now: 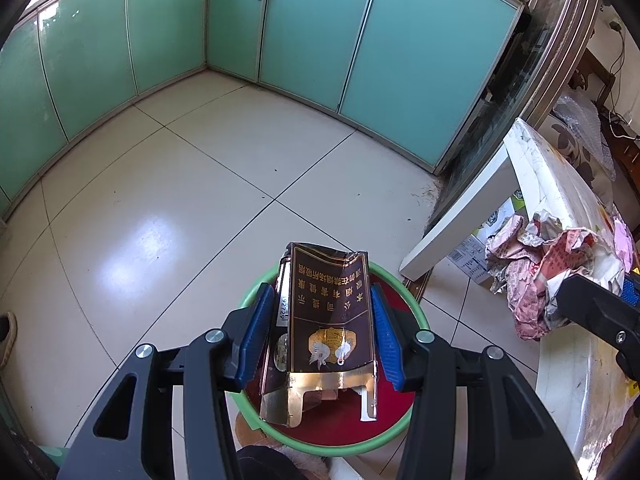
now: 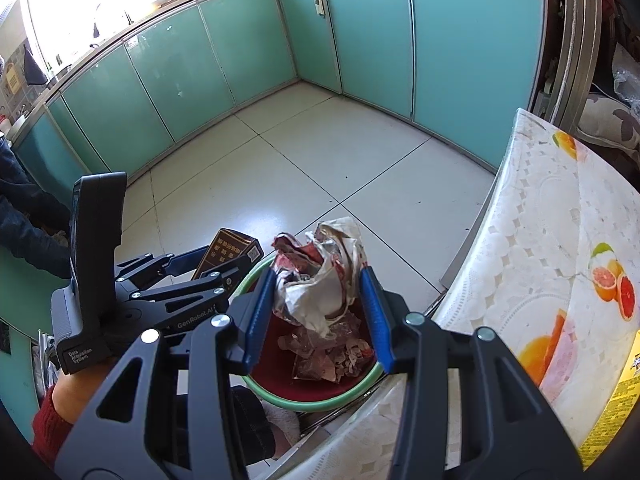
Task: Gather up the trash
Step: 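Open both tools over the red bin to drop the box and wrapper, then grasp the yellow medicine box with the right tool while the left tool approaches the iced tea carton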
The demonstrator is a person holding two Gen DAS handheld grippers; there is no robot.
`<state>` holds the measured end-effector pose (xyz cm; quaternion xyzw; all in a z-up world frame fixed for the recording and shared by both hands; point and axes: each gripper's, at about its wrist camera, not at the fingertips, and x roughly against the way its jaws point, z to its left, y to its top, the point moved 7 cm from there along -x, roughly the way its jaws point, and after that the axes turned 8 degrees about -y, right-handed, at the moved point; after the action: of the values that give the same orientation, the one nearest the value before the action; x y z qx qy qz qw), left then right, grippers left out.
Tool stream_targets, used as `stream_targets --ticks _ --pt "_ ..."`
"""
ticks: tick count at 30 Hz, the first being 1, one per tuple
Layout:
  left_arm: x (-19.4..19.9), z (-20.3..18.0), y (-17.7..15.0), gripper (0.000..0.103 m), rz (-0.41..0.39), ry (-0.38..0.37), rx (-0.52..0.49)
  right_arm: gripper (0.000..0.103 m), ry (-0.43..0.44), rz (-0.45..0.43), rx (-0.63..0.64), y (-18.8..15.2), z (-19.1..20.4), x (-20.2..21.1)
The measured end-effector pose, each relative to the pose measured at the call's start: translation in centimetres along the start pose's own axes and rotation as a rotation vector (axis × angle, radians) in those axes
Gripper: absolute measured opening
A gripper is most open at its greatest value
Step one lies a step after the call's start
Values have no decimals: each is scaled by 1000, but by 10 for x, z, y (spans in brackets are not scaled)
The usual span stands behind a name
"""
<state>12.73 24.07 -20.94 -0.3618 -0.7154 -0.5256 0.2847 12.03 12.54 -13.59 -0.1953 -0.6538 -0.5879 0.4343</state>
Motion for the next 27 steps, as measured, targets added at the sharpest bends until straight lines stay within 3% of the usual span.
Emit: stream_targets --ticks 7,10,14,16,19,25,27 --pt "1 -5 2 49 -13 5 -7 50 -18 0 9 -2 -5 -5" --pt "3 -6 5 60 -26 3 -5 56 -15 2 -8 -2 -13 -4" --pt "5 -10 6 66 -32 4 -16 56 -18 0 -18 -4 -22 2" --pt "5 -13 8 72 -36 6 -24 56 -9 -17 -38 -5 -28 10" --pt "6 -16 10 79 -44 12 -18 66 3 -32 -66 -8 -36 24" --pt "18 -33 17 82 -90 -25 -3 67 6 -96 -129 -24 -62 70" --pt "24 -46 18 86 -112 -53 -9 72 -32 -142 -173 -32 -82 94"
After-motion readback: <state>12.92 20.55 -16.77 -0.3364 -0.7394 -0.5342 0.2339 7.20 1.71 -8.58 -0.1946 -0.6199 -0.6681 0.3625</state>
